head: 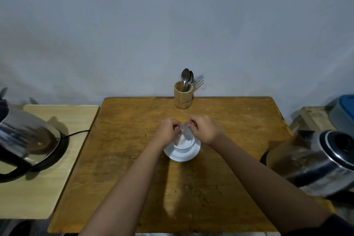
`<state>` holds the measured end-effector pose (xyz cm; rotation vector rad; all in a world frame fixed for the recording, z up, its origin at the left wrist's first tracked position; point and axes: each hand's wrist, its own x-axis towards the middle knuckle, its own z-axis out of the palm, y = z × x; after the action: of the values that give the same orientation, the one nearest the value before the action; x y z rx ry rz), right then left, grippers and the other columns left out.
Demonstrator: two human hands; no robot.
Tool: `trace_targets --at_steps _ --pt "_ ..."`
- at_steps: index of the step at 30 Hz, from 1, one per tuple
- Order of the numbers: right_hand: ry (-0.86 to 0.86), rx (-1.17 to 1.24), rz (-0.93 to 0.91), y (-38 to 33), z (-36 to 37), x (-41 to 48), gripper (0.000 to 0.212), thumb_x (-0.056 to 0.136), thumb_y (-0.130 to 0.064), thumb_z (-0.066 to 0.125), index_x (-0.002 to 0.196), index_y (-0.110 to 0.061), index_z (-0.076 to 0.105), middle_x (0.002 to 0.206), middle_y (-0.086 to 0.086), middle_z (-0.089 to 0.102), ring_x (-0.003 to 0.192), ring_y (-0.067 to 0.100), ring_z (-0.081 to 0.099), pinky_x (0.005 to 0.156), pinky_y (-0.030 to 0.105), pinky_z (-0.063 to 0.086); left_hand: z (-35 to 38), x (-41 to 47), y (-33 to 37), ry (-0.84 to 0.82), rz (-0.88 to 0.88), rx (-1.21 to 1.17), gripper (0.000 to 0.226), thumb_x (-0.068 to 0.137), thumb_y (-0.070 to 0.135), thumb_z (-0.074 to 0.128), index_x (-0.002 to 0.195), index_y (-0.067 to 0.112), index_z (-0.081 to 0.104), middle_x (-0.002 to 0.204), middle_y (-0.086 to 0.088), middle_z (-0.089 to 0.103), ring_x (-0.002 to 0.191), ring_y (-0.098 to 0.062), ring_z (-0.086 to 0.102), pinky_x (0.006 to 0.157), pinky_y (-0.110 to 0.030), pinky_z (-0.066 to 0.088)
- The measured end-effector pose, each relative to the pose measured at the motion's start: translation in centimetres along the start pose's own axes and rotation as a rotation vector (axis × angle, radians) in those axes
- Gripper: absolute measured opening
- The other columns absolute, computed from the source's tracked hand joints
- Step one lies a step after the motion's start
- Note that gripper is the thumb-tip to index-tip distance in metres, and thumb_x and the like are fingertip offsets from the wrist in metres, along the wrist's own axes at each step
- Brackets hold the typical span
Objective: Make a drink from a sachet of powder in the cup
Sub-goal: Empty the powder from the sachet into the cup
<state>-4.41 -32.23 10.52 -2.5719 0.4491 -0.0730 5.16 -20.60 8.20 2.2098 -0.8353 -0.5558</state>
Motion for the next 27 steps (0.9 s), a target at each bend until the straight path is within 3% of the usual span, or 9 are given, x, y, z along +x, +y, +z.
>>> trace_targets --at_steps 2,4,7,10,12,14,16,21,27 --pt "-0.009 0.019 -0.011 -0.2 0.0 0.0 0.009 0.088 -0.014 0.052 0.092 -0.014 0.060 0.086 0.004 0.062 0.078 0.022 0.058 0.065 0.037 0.048 0.3 -0.5 -0.4 0.006 -0.048 -0.118 0.005 0.081 0.004 0.066 0.083 0.003 0.070 0.069 -0.003 0.054 0.063 -0.011 0.045 0.058 -0.014 0.038" --pt "-0.031 0.033 -0.003 -0.1 0.0 0.0 0.009 0.086 -0.011 0.055 0.093 -0.015 0.059 0.086 0.003 0.061 0.079 0.021 0.057 0.068 0.039 0.050 0.6 -0.8 -0.7 0.032 -0.086 -0.240 0.012 0.080 0.003 0.068 0.070 0.010 0.065 0.058 0.002 0.047 0.056 -0.008 0.039 0.048 -0.008 0.035" --pt "-0.064 0.038 0.022 -0.1 -0.3 0.2 0.013 0.085 -0.004 0.054 0.093 -0.011 0.060 0.088 0.010 0.063 0.080 0.025 0.059 0.070 0.041 0.050 1.0 -1.1 -1.0 0.079 -0.109 -0.292 0.034 0.078 0.003 0.069 0.052 0.019 0.053 0.053 0.004 0.042 0.053 -0.007 0.036 0.049 -0.010 0.032" --pt "-0.073 0.019 0.015 -0.3 -0.4 0.3 0.016 0.085 -0.002 0.050 0.091 -0.010 0.063 0.088 0.013 0.065 0.079 0.028 0.060 0.070 0.043 0.051 1.1 -1.1 -0.9 0.071 -0.124 -0.278 0.043 0.078 0.003 0.069 0.048 0.021 0.045 0.052 0.004 0.040 0.052 -0.008 0.035 0.054 -0.019 0.032" --pt "-0.081 -0.005 -0.002 -0.6 -0.5 0.3 0.018 0.085 -0.002 0.049 0.089 -0.012 0.063 0.088 0.013 0.065 0.078 0.028 0.060 0.070 0.044 0.053 0.9 -1.2 -0.8 0.036 -0.130 -0.244 0.032 0.079 0.005 0.069 0.054 0.015 0.050 0.054 0.003 0.041 0.054 -0.009 0.037 0.055 -0.022 0.032" --pt "-0.092 -0.029 -0.016 -0.7 -0.5 0.2 0.018 0.085 -0.002 0.049 0.088 -0.013 0.062 0.089 0.012 0.065 0.079 0.028 0.060 0.069 0.044 0.054 0.4 -1.4 -0.5 -0.008 -0.127 -0.207 0.005 0.081 0.007 0.067 0.076 0.007 0.065 0.059 0.002 0.047 0.057 -0.010 0.041 0.054 -0.021 0.033" --pt "-0.105 -0.058 -0.020 -1.0 -0.4 0.2 0.017 0.086 -0.003 0.049 0.089 -0.015 0.062 0.090 0.012 0.064 0.080 0.027 0.059 0.069 0.043 0.053 0.0 -1.4 -0.2 -0.017 -0.104 -0.173 0.010 0.083 0.008 0.065 0.090 0.002 0.068 0.068 -0.003 0.055 0.064 -0.012 0.047 0.055 -0.020 0.035" --pt "-0.088 -0.047 0.011 -1.6 -0.4 0.1 0.013 0.088 -0.009 0.055 0.098 -0.013 0.064 0.093 0.009 0.064 0.082 0.023 0.059 0.070 0.037 0.050 -0.8 -1.7 0.1 0.011 -0.077 -0.064 0.014 0.085 0.011 0.063 0.095 0.004 0.072 0.086 -0.007 0.064 0.080 -0.016 0.055 0.070 -0.026 0.040" --pt "-0.092 -0.022 0.091 -1.7 -0.1 0.3 0.015 0.089 -0.007 0.055 0.091 -0.009 0.070 0.090 0.011 0.068 0.080 0.022 0.062 0.073 0.037 0.053 -0.9 -2.0 -0.1 0.031 -0.078 -0.045 0.017 0.085 0.013 0.064 0.099 0.006 0.072 0.101 -0.012 0.071 0.088 -0.016 0.059 0.079 -0.030 0.047"
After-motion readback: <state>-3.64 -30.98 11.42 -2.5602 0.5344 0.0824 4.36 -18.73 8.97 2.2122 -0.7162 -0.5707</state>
